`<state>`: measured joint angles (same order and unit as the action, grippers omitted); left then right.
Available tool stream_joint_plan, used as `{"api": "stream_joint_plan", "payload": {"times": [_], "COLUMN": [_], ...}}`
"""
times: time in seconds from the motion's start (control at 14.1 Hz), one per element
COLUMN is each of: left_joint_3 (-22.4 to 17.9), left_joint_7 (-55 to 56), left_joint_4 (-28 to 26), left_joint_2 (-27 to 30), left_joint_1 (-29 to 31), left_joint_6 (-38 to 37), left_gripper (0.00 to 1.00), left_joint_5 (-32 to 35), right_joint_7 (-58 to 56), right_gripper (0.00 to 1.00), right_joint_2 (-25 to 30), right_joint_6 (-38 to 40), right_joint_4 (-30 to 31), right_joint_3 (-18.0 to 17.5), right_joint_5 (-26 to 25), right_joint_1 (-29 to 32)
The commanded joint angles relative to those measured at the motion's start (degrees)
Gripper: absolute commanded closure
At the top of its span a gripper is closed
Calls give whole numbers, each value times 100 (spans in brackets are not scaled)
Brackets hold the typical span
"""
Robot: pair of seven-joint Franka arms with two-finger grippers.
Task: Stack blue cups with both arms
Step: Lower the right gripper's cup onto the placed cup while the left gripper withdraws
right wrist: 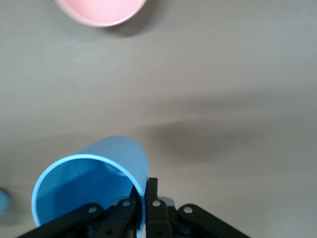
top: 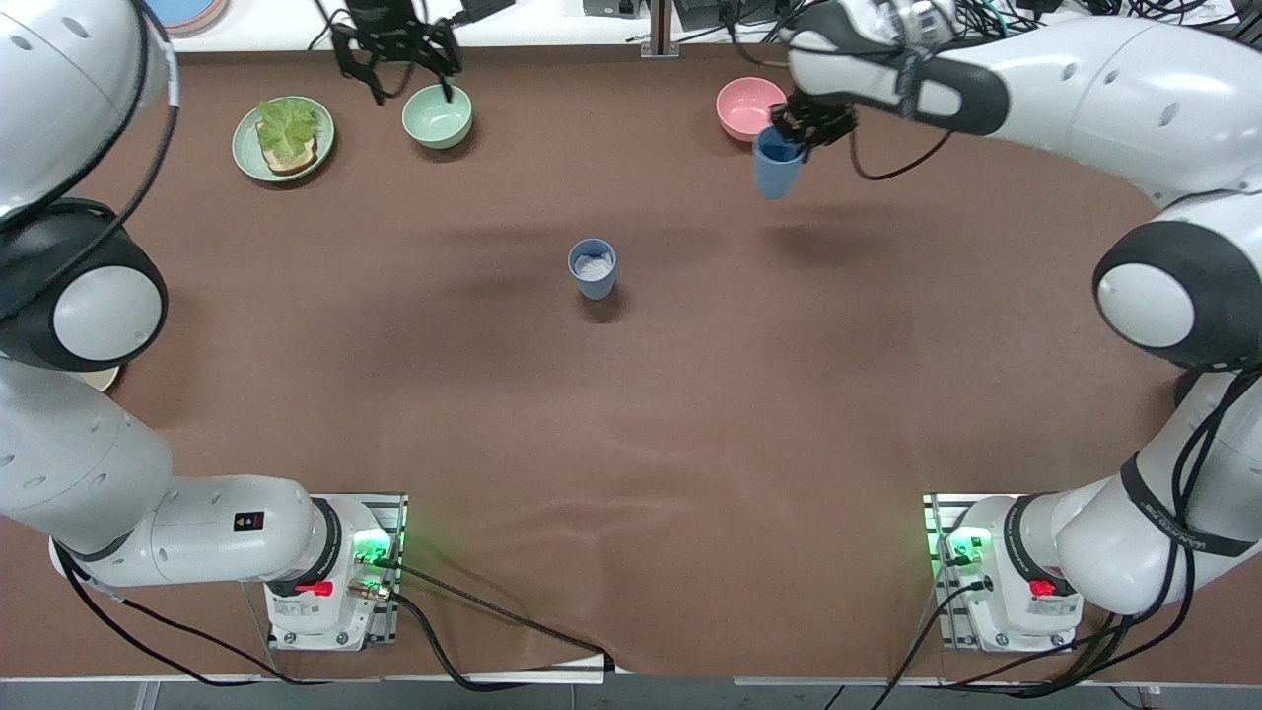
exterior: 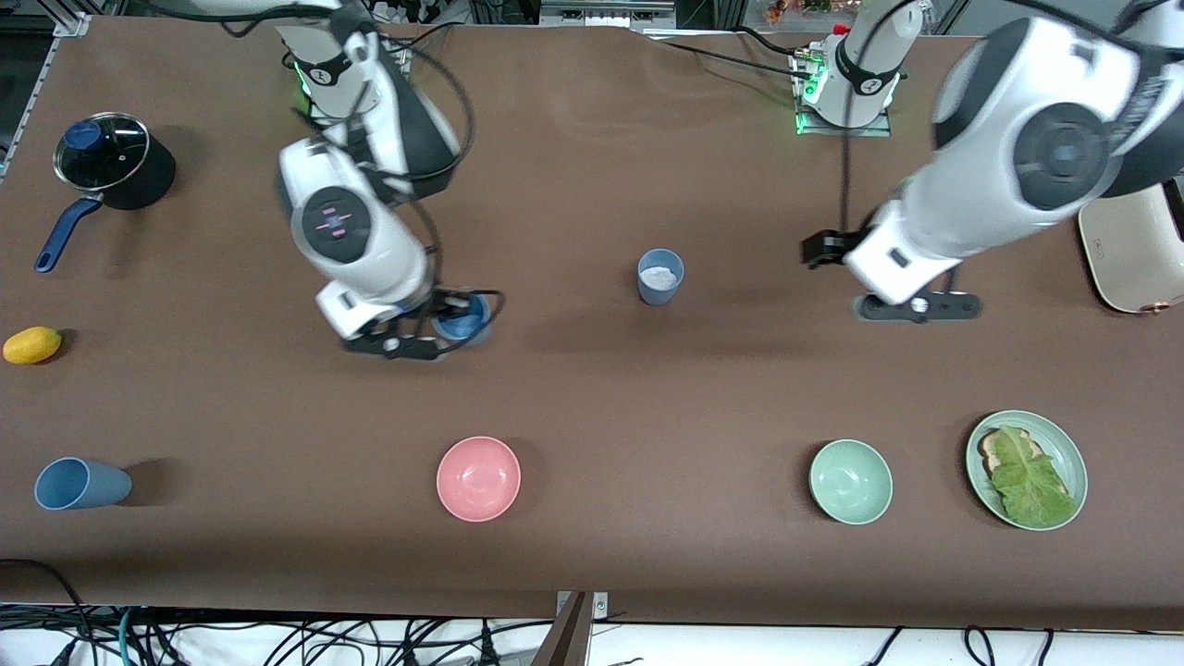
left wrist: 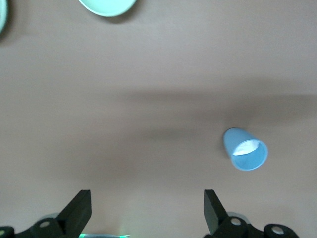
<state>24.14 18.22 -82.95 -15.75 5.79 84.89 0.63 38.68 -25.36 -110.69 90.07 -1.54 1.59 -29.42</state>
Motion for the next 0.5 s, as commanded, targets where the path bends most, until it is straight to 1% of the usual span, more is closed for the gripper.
{"api": "stream_joint_plan", "payload": {"times": [0.0,0.14,0.21,0.28,0.35,0.43], "left_joint_3": [-83,-784,-1136,-1261,-1558,-1970], "left_joint_7": [-852,-1485,-1880,-2215,-2496,-2569], "left_joint_4": [-106,-440,-772,-1341,-1964,-2223], "left_joint_2": [377,738,1036,1378,1694,1863], "left_joint_1": [282,-76,-156,-166,-209,-436], "left_joint_6": [-105,44,306,779,1245,1536], "left_gripper": [0,0,0,0,0,0], "left_joint_5": [43,60,60,60,52,-53], "right_joint_7": [1418,2350,2790,3220,3607,3925], "right_gripper": [99,99,99,99,99,99], "right_joint_2": [-416,-671,-811,-943,-1101,-1242], "right_joint_6": [206,215,206,206,206,197], "right_joint_4": [-787,-1278,-1516,-1736,-1964,-2167], "right_joint_3": [57,57,57,57,66,75], "right_joint_5": [8,8,8,8,-1,-9], "right_joint_1": [-860,-1432,-1678,-1916,-2144,-2312]}}
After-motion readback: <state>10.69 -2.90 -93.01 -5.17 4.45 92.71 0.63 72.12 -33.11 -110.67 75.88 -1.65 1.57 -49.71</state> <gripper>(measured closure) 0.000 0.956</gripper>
